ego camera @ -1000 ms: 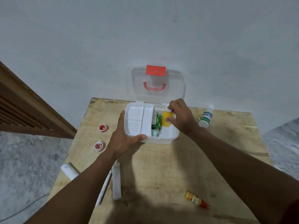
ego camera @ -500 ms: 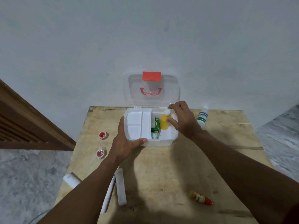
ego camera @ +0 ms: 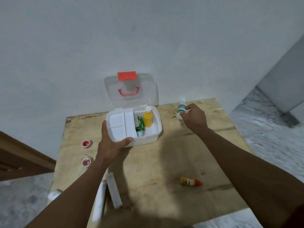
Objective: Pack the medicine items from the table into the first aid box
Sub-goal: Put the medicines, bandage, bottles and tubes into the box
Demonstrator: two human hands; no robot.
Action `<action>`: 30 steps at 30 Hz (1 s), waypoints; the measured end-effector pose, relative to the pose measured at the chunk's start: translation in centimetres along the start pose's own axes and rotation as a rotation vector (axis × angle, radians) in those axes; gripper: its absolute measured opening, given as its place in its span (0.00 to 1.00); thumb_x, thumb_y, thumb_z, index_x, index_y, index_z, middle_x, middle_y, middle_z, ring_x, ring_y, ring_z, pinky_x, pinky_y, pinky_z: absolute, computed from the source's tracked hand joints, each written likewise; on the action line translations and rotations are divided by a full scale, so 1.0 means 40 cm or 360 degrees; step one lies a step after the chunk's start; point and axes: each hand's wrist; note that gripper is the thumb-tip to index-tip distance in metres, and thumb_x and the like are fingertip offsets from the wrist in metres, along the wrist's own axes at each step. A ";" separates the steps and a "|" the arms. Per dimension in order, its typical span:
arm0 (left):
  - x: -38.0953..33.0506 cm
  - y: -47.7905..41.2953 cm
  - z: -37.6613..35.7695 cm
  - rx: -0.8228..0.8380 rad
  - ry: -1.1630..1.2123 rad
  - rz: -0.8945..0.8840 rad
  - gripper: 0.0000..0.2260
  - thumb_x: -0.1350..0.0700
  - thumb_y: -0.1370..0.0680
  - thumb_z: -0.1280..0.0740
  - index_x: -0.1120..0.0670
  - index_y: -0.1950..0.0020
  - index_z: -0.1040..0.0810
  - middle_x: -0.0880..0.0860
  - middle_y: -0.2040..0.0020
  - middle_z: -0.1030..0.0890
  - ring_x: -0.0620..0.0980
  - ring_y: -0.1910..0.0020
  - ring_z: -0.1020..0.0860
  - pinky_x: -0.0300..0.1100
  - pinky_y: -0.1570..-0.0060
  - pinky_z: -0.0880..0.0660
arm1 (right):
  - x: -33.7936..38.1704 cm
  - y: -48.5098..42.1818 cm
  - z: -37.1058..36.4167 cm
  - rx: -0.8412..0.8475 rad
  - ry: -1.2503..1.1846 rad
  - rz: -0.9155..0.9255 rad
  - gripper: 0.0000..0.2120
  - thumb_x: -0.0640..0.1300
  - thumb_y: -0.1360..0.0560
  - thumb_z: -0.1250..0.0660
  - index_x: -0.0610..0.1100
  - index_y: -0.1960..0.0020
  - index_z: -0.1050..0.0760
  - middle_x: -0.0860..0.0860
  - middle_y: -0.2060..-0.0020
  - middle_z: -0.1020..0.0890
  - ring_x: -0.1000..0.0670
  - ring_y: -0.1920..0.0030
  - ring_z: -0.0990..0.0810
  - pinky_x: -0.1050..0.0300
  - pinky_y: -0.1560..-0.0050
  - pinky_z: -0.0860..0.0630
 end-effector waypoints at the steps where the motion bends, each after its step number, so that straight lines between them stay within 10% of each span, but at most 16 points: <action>1: 0.002 -0.002 0.001 0.0001 0.0003 0.0006 0.45 0.46 0.38 0.22 0.47 0.27 0.41 0.43 0.38 0.31 0.39 0.42 0.29 0.31 0.52 0.29 | -0.002 -0.012 0.002 -0.0001 -0.0014 -0.0032 0.16 0.46 0.22 0.31 0.40 0.37 0.24 0.42 0.43 0.17 0.40 0.40 0.21 0.55 0.46 0.28; 11: 0.000 -0.012 -0.006 -0.0030 -0.0075 0.0050 0.41 0.42 0.39 0.21 0.39 0.31 0.38 0.36 0.39 0.29 0.30 0.41 0.30 0.34 0.50 0.27 | -0.014 -0.206 -0.014 0.0072 -0.0052 -0.0251 0.17 0.45 0.22 0.32 0.37 0.37 0.26 0.41 0.39 0.20 0.40 0.39 0.22 0.52 0.42 0.26; 30: -0.022 -0.015 -0.017 -0.0032 -0.0084 0.0066 0.41 0.47 0.36 0.21 0.46 0.28 0.38 0.43 0.36 0.28 0.42 0.37 0.27 0.36 0.48 0.22 | -0.007 -0.302 -0.078 0.0293 -0.0065 -0.0459 0.26 0.45 0.28 0.27 0.37 0.35 0.32 0.41 0.42 0.21 0.39 0.41 0.20 0.51 0.45 0.23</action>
Point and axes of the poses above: each hand's wrist, its own y-axis away from the middle knuckle, its own z-axis out of the back of the hand, x = y × z
